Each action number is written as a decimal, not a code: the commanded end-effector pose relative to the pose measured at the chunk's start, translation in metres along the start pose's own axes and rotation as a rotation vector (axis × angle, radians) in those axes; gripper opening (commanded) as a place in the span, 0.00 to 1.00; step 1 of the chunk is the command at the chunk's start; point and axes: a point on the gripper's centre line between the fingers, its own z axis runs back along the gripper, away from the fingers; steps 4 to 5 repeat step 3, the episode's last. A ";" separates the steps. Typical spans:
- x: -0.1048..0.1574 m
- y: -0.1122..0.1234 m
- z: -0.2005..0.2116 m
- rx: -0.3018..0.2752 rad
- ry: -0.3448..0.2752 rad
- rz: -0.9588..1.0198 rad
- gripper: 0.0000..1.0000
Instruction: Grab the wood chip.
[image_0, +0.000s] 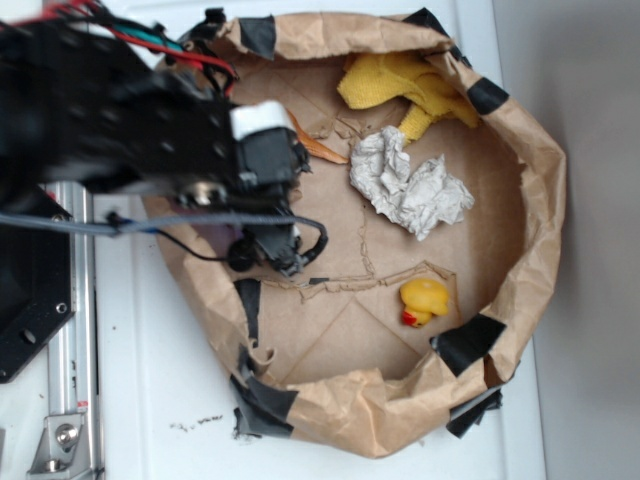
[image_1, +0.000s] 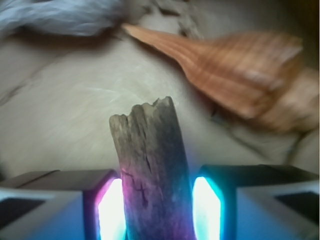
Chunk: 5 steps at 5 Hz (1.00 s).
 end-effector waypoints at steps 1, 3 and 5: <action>0.041 -0.011 0.105 -0.114 -0.073 -0.292 0.00; 0.055 -0.036 0.112 -0.047 -0.083 -0.331 0.00; 0.055 -0.036 0.112 -0.047 -0.083 -0.331 0.00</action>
